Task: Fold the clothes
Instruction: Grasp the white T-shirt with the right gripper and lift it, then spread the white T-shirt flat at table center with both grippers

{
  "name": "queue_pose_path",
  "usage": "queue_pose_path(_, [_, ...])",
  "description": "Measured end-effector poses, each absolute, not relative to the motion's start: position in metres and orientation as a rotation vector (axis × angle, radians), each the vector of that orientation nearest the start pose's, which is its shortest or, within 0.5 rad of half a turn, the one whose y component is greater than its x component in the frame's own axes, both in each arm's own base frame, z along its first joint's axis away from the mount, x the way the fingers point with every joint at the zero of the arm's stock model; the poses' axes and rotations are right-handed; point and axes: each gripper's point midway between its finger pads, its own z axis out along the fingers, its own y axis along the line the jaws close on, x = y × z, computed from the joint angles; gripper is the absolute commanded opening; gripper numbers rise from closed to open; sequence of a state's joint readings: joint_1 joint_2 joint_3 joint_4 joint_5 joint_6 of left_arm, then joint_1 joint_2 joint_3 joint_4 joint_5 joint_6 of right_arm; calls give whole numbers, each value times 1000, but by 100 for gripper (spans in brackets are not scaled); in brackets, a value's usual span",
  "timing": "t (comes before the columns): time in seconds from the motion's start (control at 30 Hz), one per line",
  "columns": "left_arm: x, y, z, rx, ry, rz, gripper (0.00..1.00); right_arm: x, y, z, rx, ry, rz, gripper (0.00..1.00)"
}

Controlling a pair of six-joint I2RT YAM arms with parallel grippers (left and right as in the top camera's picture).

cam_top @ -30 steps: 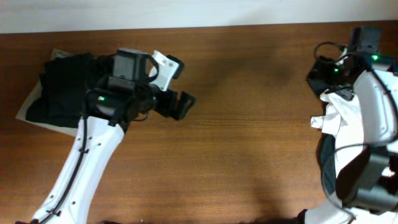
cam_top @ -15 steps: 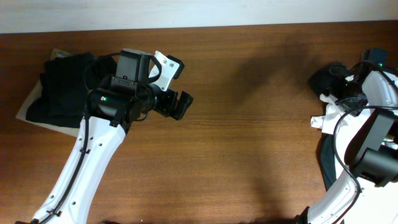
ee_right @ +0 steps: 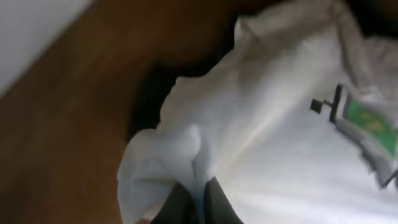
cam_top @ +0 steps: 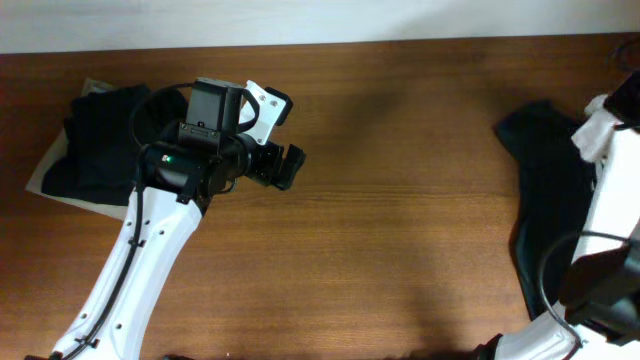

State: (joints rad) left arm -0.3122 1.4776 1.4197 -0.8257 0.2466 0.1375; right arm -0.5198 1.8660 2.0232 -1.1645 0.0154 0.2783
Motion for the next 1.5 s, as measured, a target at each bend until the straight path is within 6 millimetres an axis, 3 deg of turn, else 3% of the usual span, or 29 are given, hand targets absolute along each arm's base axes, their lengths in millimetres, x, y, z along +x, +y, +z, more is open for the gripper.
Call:
queue_pose_path(0.03, [364, -161, 236, 652, 2367, -378, 99, 396, -230, 266, 998, 2359, -113, 4])
queue_pose_path(0.13, [364, -161, 236, 651, 2368, -373, 99, 400, -220, 266, 924, 2392, -50, 4])
queue_pose_path(0.2, [367, -155, 235, 636, 2374, -330, 99, 409, -194, 275, 799, 2415, 104, 4])
queue_pose_path(0.27, [371, -149, 239, 614, 2370, -304, 99, 417, -156, 308, 660, 2389, 204, 4])
queue_pose_path(0.33, [379, -130, 259, 549, 2334, -264, 99, 420, -67, 366, 364, 2325, 319, 4])
queue_pose_path(0.4, [379, -97, 291, 446, 2283, -189, 99, 401, 46, 403, 28, 2290, 480, 6])
queue_pose_path(0.43, [377, -82, 307, 403, 2253, -156, 99, 388, 97, 405, -121, 2300, 556, 12])
queue_pose_path(0.47, [374, -69, 323, 362, 2219, -126, 99, 377, 138, 401, -244, 2318, 619, 44])
queue_pose_path(0.5, [365, -44, 351, 285, 2152, -70, 99, 352, 215, 381, -481, 2368, 691, 70])
queue_pose_path(0.53, [356, -29, 369, 239, 2108, -37, 99, 339, 244, 371, -578, 2384, 700, 73])
queue_pose_path(0.57, [347, -18, 381, 204, 2076, -12, 99, 325, 264, 363, -651, 2392, 590, 74])
queue_pose_path(0.63, [340, -8, 389, 174, 2054, 9, 99, 325, 260, 360, -647, 2394, 507, 75])
queue_pose_path(0.7, [335, -9, 384, 179, 2079, -5, 99, 350, 213, 355, -494, 2442, 380, 75])
queue_pose_path(0.77, [345, -25, 360, 234, 2159, -104, 99, 369, 164, 357, -324, 2462, 313, 75])
queue_pose_path(0.8, [361, -47, 332, 301, 2239, -191, 99, 371, 146, 364, -265, 2452, 299, 75])
queue_pose_path(0.87, [383, -81, 284, 396, 2361, -286, 99, 366, 129, 373, -216, 2436, 293, 75])
queue_pose_path(0.9, [404, -108, 242, 467, 2434, -351, 99, 358, 120, 382, -195, 2421, 291, 75])
queue_pose_path(0.93, [417, -123, 217, 504, 2460, -387, 99, 353, 117, 383, -189, 2424, 289, 75])
queue_pose_path(0.97, [447, -139, 202, 531, 2401, -403, 99, 348, 115, 385, -187, 2426, 289, 75])
queue_pose_path(1.0, [467, -151, 181, 550, 2383, -419, 94, 345, 114, 384, -186, 2438, 287, 75])
queue_pose_path(1.03, [485, -159, 165, 560, 2350, -425, 78, 340, 112, 379, -182, 2469, 282, 75])
queue_pose_path(1.07, [505, -168, 149, 569, 2306, -427, 71, 336, 111, 376, -183, 2488, 280, 75])
queue_pose_path(1.13, [535, -178, 116, 574, 2246, -436, 70, 329, 109, 370, -180, 2528, 276, 75])
queue_pose_path(1.2, [552, -186, 83, 571, 2221, -458, 68, 326, 109, 369, -176, 2540, 275, 75])
queue_pose_path(1.27, [568, -200, 67, 567, 2151, -477, 68, 325, 108, 367, -162, 2551, 278, 74])
queue_pose_path(1.37, [572, -223, 51, 597, 2096, -499, 68, 319, 107, 363, -158, 2580, 273, 74])
queue_pose_path(1.43, [565, -235, 21, 615, 2140, -508, 61, 315, 106, 361, -157, 2598, 269, 74])
queue_pose_path(1.5, [562, -235, 11, 616, 2169, -501, 36, 314, 105, 360, -158, 2604, 268, 73])
